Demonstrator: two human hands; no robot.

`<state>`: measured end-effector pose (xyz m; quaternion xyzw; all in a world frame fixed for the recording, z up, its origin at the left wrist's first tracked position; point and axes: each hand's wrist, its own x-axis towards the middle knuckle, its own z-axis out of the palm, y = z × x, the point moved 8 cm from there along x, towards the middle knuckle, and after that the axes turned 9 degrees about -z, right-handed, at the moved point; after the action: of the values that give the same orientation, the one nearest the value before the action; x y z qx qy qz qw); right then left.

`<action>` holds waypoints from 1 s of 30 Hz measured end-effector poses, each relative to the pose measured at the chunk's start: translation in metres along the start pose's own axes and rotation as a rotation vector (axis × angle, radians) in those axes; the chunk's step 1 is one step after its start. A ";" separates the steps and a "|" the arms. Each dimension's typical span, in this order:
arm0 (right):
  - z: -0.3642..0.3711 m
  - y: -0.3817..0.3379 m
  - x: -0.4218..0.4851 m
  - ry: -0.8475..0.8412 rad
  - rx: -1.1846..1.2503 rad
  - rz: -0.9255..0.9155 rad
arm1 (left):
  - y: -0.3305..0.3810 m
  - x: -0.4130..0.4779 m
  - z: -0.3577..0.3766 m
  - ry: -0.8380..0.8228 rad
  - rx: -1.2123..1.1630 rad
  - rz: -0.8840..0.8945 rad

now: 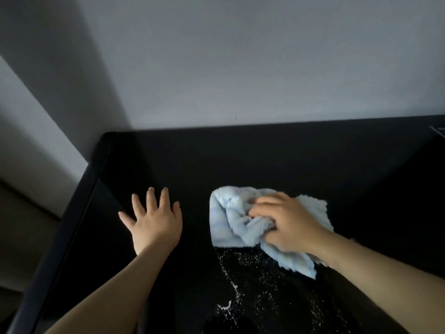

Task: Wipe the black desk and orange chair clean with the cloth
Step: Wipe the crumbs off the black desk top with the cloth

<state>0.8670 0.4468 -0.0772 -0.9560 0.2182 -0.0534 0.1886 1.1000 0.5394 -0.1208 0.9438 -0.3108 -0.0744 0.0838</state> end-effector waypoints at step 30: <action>-0.015 0.012 0.126 0.188 -0.193 0.446 | -0.083 -0.068 -0.027 0.139 -0.135 0.002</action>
<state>0.9729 0.3770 -0.0657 -0.8887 0.4443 -0.0779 0.0824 1.0992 0.6488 -0.1054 0.9387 -0.2993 -0.0294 0.1686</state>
